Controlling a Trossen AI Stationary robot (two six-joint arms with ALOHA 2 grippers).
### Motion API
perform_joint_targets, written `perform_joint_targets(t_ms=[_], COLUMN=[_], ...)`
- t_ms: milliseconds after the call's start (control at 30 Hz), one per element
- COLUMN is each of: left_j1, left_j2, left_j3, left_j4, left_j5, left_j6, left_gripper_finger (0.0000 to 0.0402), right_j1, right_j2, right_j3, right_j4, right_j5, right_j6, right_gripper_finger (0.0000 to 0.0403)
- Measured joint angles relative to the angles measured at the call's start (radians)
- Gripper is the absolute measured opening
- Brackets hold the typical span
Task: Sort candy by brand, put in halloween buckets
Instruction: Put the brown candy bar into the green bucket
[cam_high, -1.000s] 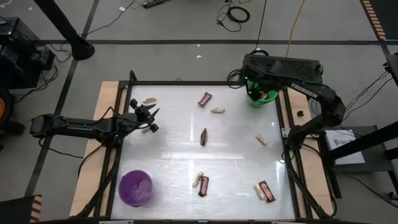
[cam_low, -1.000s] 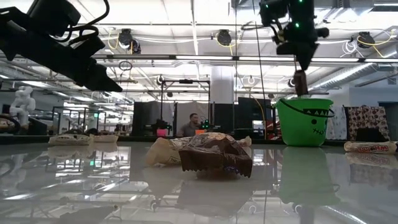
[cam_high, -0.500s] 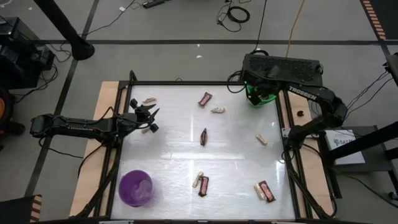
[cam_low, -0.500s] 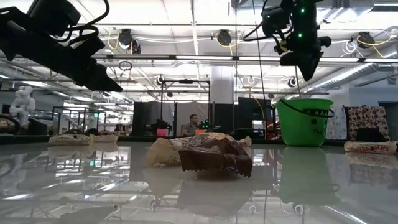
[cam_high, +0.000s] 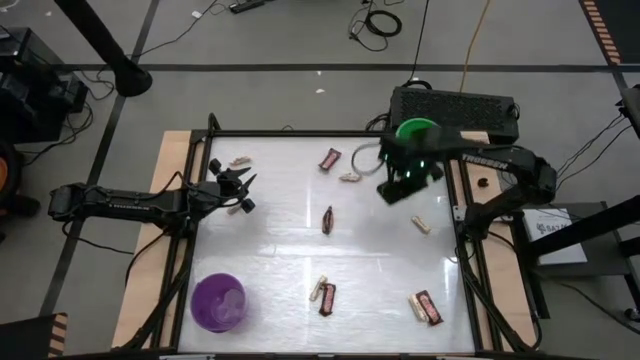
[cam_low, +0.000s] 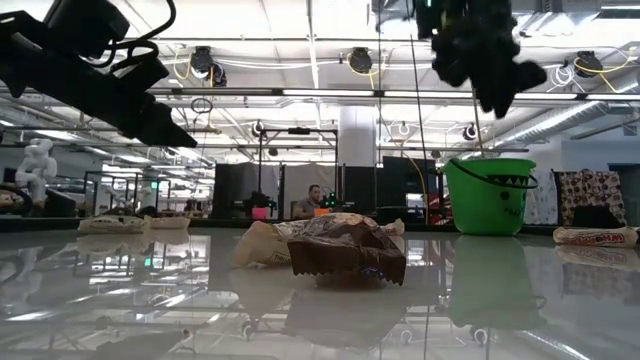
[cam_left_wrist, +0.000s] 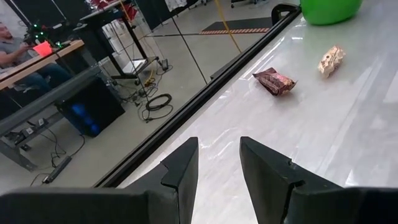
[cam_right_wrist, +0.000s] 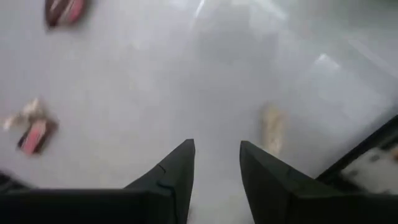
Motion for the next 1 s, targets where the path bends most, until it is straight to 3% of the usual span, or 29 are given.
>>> perform_joint_targets(t_ms=[200, 367, 467, 567, 667, 767, 1000], left_j1=[0.0, 0.0, 0.0, 0.0, 0.0, -0.006, -0.017], left_j2=[0.0, 0.0, 0.0, 0.0, 0.002, 0.002, 0.002], left_j3=[0.0, 0.0, 0.0, 0.0, 0.0, 0.0, 0.0], left_j4=[-0.01, 0.001, 0.039, 0.12, 0.2, 0.23, 0.281], left_j5=[0.008, 0.086, 0.179, 0.351, 0.561, 0.701, 0.724], left_j6=[-0.01, -0.027, -0.049, -0.081, -0.107, -0.131, -0.12], left_gripper_finger=[0.0128, 0.0128, 0.0128, 0.0128, 0.0128, 0.0128, 0.0128], right_j1=[0.281, 0.519, 0.654, 0.771, 0.86, 0.925, 1.007], right_j2=[0.0, 0.0, 0.0, 0.0, 0.0, 0.0, 0.0], right_j3=[0.0, 0.0, -0.018, -0.072, -0.147, -0.229, -0.323], right_j4=[-0.006, -0.006, 0.018, 0.101, 0.227, 0.377, 0.433], right_j5=[-0.001, 0.001, 0.007, 0.007, 0.007, -0.001, -0.001], right_j6=[0.223, 0.426, 0.548, 0.644, 0.702, 0.772, 0.875], right_gripper_finger=[0.0121, 0.0121, 0.0121, 0.0121, 0.0121, 0.0121, 0.0121])
